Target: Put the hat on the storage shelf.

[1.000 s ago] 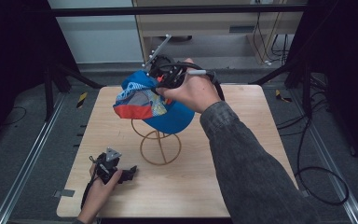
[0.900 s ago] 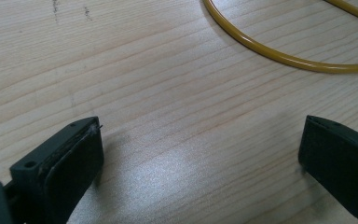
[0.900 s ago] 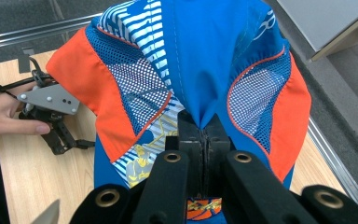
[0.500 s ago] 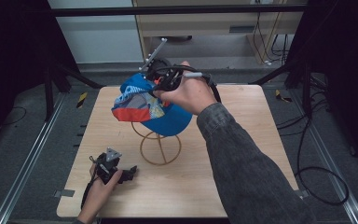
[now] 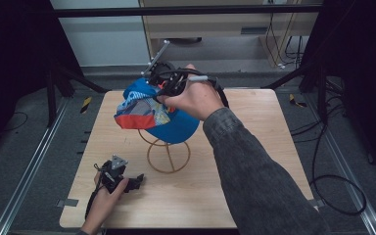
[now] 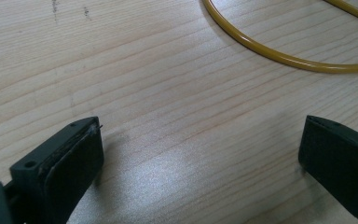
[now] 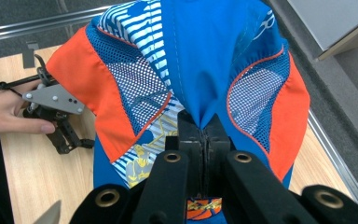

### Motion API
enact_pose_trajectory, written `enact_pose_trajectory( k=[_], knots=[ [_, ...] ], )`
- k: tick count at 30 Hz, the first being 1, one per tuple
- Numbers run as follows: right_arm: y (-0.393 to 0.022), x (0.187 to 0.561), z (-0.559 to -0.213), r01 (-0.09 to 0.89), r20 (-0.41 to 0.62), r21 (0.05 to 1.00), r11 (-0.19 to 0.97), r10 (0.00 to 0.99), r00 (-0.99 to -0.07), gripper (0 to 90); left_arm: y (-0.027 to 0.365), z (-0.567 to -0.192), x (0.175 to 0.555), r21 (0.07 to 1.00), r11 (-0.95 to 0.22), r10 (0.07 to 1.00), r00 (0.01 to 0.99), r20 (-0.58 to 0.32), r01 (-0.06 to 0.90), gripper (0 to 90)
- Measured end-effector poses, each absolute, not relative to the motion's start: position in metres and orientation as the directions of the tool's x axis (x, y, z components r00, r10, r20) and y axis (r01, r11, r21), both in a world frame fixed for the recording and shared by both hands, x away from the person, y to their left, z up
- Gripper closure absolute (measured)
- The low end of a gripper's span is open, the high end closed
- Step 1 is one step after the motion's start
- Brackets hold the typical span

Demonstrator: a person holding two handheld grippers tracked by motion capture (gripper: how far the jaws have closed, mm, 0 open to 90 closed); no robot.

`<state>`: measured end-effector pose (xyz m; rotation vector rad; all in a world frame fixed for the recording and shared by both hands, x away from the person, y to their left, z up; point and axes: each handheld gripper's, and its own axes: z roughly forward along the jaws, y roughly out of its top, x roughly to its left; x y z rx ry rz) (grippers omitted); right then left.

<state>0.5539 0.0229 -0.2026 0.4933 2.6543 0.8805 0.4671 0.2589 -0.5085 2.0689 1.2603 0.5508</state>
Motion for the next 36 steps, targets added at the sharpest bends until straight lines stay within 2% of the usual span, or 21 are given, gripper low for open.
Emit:
enact_pose_trajectory(
  k=[12,36],
  knots=[
    [0.038,0.556,-0.215,0.229,-0.189,0.562,0.795,0.393,-0.900,89.0,0.258,-0.509,0.467,0.712,-0.327,0.893,0.450,0.018,0.621,0.0],
    [0.032,0.557,-0.224,0.244,-0.176,0.545,0.802,0.394,-0.902,86.9,0.256,-0.509,0.465,0.711,-0.336,0.888,0.459,0.020,0.618,0.0]
  ],
)
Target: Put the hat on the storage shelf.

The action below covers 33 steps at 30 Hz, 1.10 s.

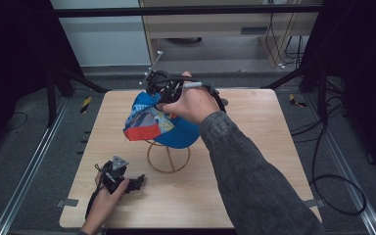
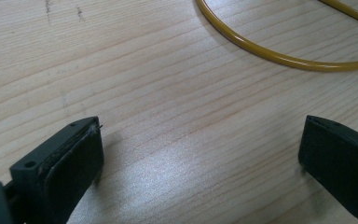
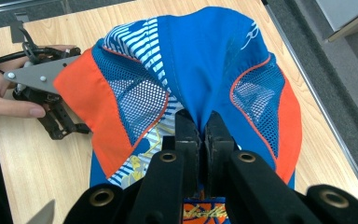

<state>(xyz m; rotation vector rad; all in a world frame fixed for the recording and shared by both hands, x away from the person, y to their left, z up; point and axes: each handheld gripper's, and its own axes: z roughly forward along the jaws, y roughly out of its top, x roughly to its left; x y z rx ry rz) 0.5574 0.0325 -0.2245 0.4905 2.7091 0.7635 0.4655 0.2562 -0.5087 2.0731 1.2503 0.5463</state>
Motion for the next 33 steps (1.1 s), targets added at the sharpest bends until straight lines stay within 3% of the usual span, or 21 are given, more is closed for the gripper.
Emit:
enact_pose_trajectory(
  k=[33],
  knots=[
    [0.022,0.551,-0.229,0.248,-0.165,0.550,0.798,0.395,-0.904,85.4,0.256,-0.509,0.465,0.712,-0.338,0.886,0.463,0.020,0.616,0.0]
  ],
)
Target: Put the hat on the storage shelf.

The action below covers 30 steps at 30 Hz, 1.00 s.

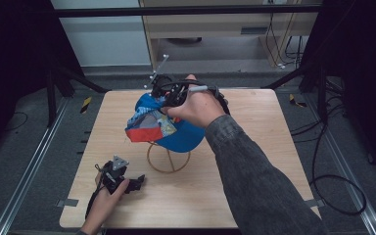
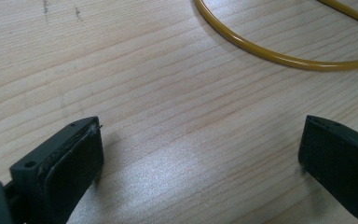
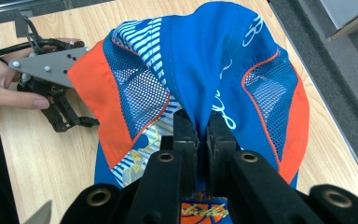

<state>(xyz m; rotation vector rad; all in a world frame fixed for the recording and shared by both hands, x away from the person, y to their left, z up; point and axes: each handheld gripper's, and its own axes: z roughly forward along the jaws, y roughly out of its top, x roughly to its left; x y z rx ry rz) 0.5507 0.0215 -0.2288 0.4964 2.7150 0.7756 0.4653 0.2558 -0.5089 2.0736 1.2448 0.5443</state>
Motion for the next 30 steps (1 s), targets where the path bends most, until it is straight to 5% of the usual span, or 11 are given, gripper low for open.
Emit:
enact_pose_trajectory(
  k=[17,30],
  knots=[
    [0.0172,0.5519,-0.2331,0.261,-0.167,0.553,0.792,0.412,-0.896,75.6,0.2558,-0.5089,0.4652,0.712,-0.337,0.886,0.463,0.019,0.616,0.0],
    [0.0157,0.5536,-0.2360,0.289,-0.163,0.554,0.780,0.442,-0.882,54.7,0.2560,-0.5088,0.4653,0.711,-0.338,0.886,0.463,0.020,0.617,0.0]
  ],
)
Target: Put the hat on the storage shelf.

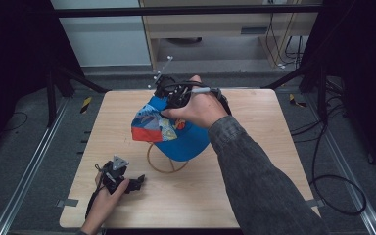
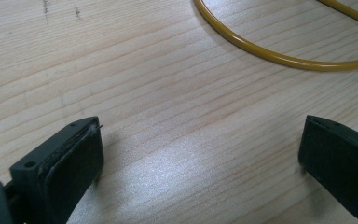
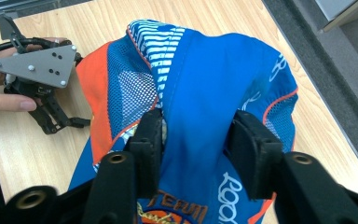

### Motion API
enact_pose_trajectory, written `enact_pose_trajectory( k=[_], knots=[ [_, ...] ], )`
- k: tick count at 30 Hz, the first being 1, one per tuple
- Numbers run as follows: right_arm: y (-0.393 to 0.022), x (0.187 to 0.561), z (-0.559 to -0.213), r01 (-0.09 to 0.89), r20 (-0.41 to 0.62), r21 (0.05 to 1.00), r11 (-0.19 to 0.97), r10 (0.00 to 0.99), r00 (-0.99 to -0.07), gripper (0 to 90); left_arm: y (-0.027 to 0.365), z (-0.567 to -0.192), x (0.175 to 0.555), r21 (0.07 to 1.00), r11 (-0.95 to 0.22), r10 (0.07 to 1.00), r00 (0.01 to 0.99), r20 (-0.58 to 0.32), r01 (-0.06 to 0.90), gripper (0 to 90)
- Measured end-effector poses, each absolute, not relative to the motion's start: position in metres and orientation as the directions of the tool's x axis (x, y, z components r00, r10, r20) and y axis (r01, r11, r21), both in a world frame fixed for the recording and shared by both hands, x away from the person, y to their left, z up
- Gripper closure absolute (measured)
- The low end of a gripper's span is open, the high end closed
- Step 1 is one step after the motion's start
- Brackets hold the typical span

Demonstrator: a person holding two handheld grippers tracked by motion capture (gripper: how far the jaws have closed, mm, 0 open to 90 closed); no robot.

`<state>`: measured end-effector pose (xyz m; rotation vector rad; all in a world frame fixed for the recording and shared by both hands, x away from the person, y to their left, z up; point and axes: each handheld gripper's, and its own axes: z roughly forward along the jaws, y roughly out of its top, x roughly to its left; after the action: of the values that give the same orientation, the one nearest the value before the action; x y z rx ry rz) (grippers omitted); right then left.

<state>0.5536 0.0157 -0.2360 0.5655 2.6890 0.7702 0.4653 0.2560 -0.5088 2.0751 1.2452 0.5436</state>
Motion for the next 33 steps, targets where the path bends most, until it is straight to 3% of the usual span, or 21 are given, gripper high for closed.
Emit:
enact_pose_trajectory(
  k=[15,33],
  knots=[
    [0.008,0.551,-0.237,0.307,-0.148,0.557,0.771,0.456,-0.877,41.3,0.256,-0.509,0.465,0.712,-0.338,0.887,0.462,0.021,0.616,0.0],
    [-0.001,0.542,-0.234,0.298,-0.136,0.586,0.753,0.455,-0.880,36.8,0.256,-0.509,0.465,0.711,-0.338,0.886,0.463,0.020,0.617,0.0]
  ],
)
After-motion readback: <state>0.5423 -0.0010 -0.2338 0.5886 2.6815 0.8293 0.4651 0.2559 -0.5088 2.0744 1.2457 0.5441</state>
